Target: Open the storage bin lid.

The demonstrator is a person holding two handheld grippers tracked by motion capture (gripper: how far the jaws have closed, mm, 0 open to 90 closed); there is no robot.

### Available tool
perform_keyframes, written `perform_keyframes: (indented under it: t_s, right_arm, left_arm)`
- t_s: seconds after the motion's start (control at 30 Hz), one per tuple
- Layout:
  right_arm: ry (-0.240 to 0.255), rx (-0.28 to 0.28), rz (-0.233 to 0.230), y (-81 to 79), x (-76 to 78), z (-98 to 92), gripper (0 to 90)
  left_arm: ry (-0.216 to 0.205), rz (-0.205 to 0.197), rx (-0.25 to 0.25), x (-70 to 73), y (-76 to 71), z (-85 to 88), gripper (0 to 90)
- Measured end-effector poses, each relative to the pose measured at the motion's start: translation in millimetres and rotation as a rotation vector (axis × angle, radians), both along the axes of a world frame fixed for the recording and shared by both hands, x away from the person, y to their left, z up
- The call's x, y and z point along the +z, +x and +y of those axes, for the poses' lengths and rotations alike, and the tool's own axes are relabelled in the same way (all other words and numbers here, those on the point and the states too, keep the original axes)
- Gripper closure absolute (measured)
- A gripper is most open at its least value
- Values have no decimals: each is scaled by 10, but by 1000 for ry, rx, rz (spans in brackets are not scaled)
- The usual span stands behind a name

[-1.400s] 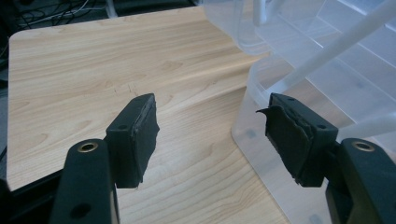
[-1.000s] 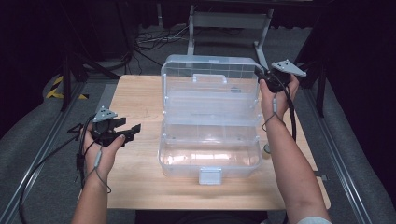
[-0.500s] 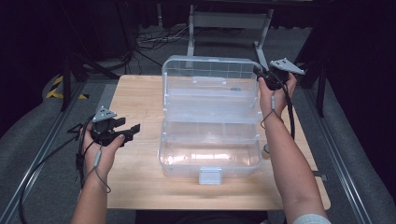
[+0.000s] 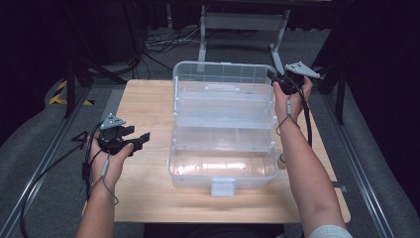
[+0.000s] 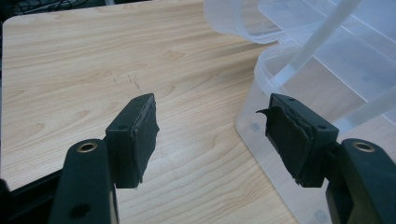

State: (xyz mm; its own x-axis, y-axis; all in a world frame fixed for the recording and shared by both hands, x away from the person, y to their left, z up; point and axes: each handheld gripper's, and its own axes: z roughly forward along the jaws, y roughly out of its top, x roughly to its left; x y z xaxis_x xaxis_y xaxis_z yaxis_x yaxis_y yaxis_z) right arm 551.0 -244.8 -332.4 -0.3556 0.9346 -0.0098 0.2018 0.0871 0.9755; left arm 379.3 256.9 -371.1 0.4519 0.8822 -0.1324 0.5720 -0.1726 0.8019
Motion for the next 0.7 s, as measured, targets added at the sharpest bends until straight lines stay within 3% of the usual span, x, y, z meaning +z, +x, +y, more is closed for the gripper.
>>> perform_keyframes:
  t_s: [0.1, 0.7]
  right_arm:
    - [-7, 10, 23, 52, 1, -4, 809]
    - [-13, 31, 40, 196, -120, -21, 811]
  left_arm:
    - [-6, -1, 5, -8, 7, 15, 346]
    - [-4, -3, 10, -2, -6, 52, 345]
